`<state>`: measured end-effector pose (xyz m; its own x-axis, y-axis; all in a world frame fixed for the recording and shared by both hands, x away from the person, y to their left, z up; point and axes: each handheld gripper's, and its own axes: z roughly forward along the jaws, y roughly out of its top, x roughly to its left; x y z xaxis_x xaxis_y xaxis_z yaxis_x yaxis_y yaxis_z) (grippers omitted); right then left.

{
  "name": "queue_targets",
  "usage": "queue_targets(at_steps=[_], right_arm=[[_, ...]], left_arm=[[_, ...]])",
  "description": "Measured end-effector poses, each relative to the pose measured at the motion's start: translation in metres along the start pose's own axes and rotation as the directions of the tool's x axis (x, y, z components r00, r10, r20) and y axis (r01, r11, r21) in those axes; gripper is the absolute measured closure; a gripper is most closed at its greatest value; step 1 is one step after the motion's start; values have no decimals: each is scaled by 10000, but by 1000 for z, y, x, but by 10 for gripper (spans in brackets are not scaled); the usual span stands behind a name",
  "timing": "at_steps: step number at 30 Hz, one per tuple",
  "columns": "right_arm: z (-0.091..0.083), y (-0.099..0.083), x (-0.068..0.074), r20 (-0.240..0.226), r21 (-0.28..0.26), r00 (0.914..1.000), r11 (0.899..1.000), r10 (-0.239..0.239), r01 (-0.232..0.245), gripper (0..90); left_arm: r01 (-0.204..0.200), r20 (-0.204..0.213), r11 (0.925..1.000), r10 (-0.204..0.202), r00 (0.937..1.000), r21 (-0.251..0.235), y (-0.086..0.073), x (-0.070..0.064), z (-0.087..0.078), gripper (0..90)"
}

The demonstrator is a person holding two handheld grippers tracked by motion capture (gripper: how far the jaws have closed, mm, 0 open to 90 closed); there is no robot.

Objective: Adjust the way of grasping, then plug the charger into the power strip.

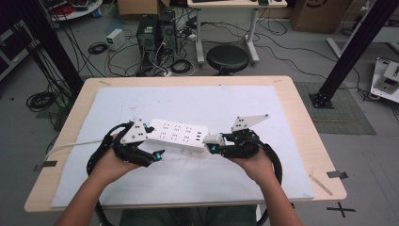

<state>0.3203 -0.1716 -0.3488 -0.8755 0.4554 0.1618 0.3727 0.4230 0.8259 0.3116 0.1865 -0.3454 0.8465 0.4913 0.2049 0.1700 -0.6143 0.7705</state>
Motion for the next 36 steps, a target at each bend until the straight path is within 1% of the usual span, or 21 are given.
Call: queue_targets(at_steps=[1,3,6,7,10,12,13,15,16,20,23,25,26,28,30,31,32,34,35,36], right_arm=[[-3,1,-1,112,50,9999,9999,-109,109,632],[-8,2,-2,217,31,9997,10000,-83,82,632],[-15,2,-4,329,15,9995,10000,-25,25,632],[-15,1,-4,349,-15,9993,9999,-115,115,632],[-16,0,-5,345,31,9994,10000,-60,59,632],[-15,-1,-5,380,95,9992,9999,-106,103,632],[-14,-1,-6,336,104,9994,9999,-123,119,632],[-14,0,-5,273,154,9995,9998,-164,160,632],[-14,1,-5,283,193,9993,9995,-243,237,632],[-11,7,-6,214,404,9983,9978,-541,532,632],[-7,13,-7,100,648,9955,9935,-941,933,632],[-4,17,-7,60,727,9911,9885,-1334,1326,632],[-2,19,-8,121,730,9882,9858,-1525,1512,632],[3,23,-9,222,888,9827,9794,-1841,1815,632],[9,26,-11,688,1218,9698,9668,-2339,2245,632],[12,28,-13,844,1349,9652,9626,-2474,2349,632],[15,28,-15,1017,1423,9632,9619,-2489,2335,632],[20,31,-19,1373,1764,9596,9594,-2455,2202,632],[22,31,-21,1619,1879,9498,9533,-2677,2367,633],[24,32,-23,1704,2028,9438,9474,-2833,2478,632]], left_arm=[[12,-21,10000,-12,10000,84,1,3,-3,185],[27,76,9997,-29,10000,260,2,10,-8,193],[182,5,9994,-182,9998,293,1,18,-13,192],[117,-7,9993,-116,9999,344,0,20,-15,192],[220,16,9994,-221,9998,274,-2,23,-16,192],[297,5,9993,-297,9996,246,-3,23,-14,192],[224,80,9992,-227,9997,326,-3,24,-14,193],[273,98,9988,-277,9996,402,-4,25,-12,192],[367,119,9986,-372,9992,390,-5,25,-12,193],[491,82,9981,-494,9987,361,-6,30,-15,192],[530,50,9980,-532,9986,343,-9,32,-16,193],[637,32,9974,-639,9980,345,-12,33,-17,192],[583,46,9976,-585,9983,371,-13,34,-17,193],[685,24,9970,-686,9976,371,-15,35,-16,193],[748,-28,9965,-748,9972,366,-18,34,-16,192],[759,-18,9964,-759,9971,381,-18,34,-15,193],[723,8,9967,-724,9974,373,-19,34,-15,193],[756,10,9966,-757,9971,330,-20,33,-15,192],[845,9,9960,-846,9964,284,-21,32,-15,192],[934,38,9954,-935,9956,210,-22,31,-14,192]])
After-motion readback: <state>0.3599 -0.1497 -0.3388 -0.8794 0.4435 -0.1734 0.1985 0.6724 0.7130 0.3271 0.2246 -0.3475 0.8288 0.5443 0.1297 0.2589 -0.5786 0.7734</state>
